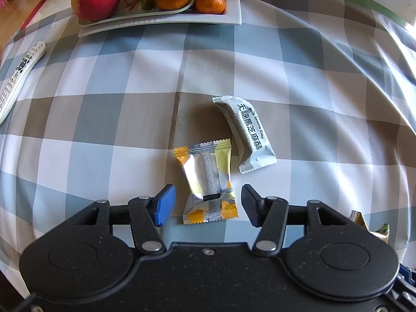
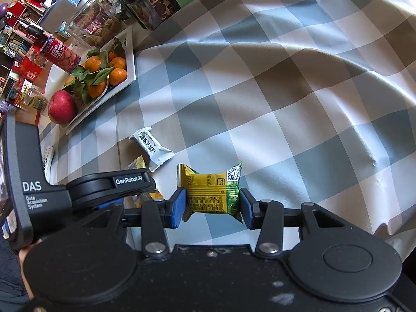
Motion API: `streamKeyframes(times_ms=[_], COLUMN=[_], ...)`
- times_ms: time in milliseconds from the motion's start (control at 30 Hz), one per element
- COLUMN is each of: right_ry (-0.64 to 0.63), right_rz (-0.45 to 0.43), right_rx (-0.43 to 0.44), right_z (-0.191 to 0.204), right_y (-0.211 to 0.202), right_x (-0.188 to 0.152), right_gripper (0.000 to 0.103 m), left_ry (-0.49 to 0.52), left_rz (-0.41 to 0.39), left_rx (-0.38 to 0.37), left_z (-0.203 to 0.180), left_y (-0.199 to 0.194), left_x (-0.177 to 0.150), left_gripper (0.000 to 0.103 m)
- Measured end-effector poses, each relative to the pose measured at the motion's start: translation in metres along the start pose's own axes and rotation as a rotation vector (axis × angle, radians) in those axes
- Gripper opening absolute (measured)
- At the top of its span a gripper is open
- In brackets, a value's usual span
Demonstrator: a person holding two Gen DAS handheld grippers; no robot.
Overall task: Organize snacks
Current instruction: 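Lower the left tool onto the silver-and-yellow packet and close it, then carry both held packets over the gold tray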
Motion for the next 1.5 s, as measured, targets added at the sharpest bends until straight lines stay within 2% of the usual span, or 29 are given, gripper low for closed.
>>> streamKeyframes(times_ms=[467,867,1000,1367,1433,1500], right_ry=[-0.001,-0.017,-0.02,-0.035,-0.039,-0.04], right_rz=[0.003,0.006,0.006,0.007,0.006,0.007], right_rx=[-0.002,-0.005,-0.005,-0.003,-0.003,-0.004], right_z=[0.001,0.003,0.004,0.006,0.006,0.006], right_y=[0.002,0.005,0.004,0.005,0.005,0.005], right_x=[0.0,-0.002,-0.002,-0.003,-0.003,-0.003], right_gripper=[0.047,0.047,0.047,0.047,0.047,0.047], left_ry=[-0.026,-0.035,-0.016,-0.013,-0.006,-0.004], left_rz=[0.023,0.006,-0.002,0.002,-0.002,-0.002], left_rx=[0.005,0.02,0.031,0.031,0.025,0.028], left_z=[0.004,0.004,0.003,0.003,0.003,0.002], left_y=[0.013,0.011,0.01,0.013,0.012,0.011], left_x=[0.0,0.0,0.0,0.006,0.006,0.006], left_gripper=[0.06,0.059,0.051,0.051,0.045,0.044])
Point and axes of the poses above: each gripper's, at about its wrist camera, not at the fingertips, and y roughly the way its jaws point, z to its left, x to its top, the point moved 6 cm from there along y, roughly the way its jaws point, and after that the axes turned 6 degrees about -z, right-handed, at the moved point
